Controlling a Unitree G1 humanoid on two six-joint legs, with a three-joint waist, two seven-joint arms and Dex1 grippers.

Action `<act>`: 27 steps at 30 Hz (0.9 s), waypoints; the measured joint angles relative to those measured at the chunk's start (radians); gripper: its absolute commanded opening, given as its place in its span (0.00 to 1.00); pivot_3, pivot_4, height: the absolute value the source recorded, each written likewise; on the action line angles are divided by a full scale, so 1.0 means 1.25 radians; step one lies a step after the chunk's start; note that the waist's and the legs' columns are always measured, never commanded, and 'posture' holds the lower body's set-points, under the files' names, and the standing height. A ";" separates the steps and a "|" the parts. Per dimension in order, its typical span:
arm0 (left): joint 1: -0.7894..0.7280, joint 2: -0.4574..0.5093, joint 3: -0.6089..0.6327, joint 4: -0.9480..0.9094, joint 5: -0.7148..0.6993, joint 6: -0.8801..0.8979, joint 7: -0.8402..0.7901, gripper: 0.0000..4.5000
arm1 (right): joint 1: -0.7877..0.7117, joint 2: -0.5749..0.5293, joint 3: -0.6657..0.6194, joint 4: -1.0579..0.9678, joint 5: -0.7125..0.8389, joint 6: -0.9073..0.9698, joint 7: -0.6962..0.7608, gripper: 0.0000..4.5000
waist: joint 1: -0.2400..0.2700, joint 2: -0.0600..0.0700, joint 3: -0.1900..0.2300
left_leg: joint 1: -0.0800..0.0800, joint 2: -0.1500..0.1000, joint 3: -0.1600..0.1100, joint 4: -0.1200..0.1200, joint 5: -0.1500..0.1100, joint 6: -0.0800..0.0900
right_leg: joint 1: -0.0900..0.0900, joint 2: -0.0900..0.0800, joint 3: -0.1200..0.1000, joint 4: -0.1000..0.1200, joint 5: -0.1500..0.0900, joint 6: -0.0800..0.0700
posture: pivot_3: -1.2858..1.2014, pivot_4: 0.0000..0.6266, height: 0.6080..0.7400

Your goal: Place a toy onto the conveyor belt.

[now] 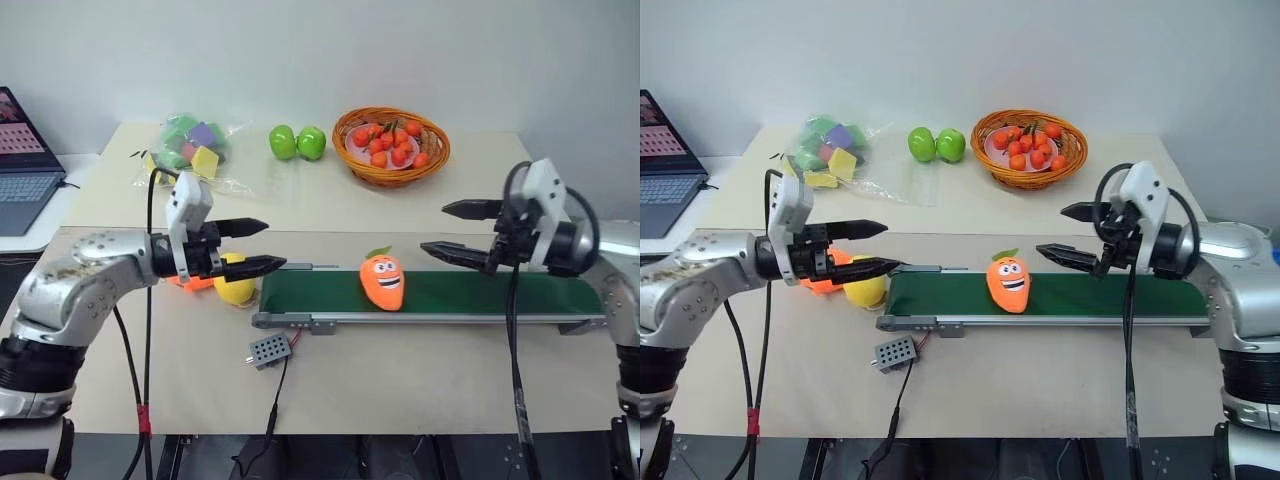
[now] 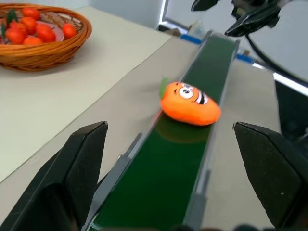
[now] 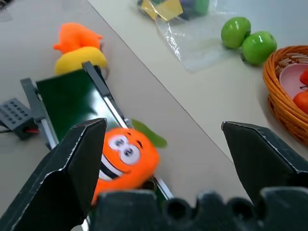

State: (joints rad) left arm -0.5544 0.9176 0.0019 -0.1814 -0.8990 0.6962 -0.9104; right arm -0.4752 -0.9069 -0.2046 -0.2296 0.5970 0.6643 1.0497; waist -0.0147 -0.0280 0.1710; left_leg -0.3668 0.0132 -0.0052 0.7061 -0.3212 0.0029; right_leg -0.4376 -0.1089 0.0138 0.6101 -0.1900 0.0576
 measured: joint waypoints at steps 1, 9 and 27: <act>-0.003 0.004 0.006 0.000 0.002 0.005 -0.006 0.99 | 0.005 -0.008 -0.009 -0.013 0.014 0.011 0.001 1.00 | 0.000 0.000 0.000 | 0.000 0.000 0.000 0.000 0.000 0.000 | 0.000 0.000 0.000 0.000 0.000 0.000 | 0.52 0.24 0.99; -0.003 -0.013 0.001 0.013 0.074 0.021 -0.051 0.99 | 0.017 -0.017 -0.026 -0.032 0.036 0.027 -0.026 1.00 | 0.000 0.000 0.000 | 0.000 0.000 0.001 0.001 0.000 -0.001 | 0.001 0.000 0.001 0.000 0.000 0.000 | 0.52 0.24 0.99; -0.132 -0.099 0.028 0.071 0.067 0.075 -0.066 0.99 | 0.026 -0.013 -0.039 -0.051 0.044 0.026 -0.059 1.00 | 0.001 0.000 0.000 | -0.001 0.000 0.001 0.006 0.000 0.000 | 0.001 0.000 0.001 0.002 0.000 0.000 | 0.52 0.24 0.99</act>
State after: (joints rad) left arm -0.7200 0.7941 0.0366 -0.0921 -0.8152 0.7903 -0.9934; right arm -0.4433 -0.9233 -0.2540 -0.2932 0.6517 0.6974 0.9758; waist -0.0130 -0.0280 0.1709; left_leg -0.3680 0.0129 -0.0045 0.7132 -0.3212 0.0030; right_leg -0.4365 -0.1089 0.0148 0.6120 -0.1901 0.0575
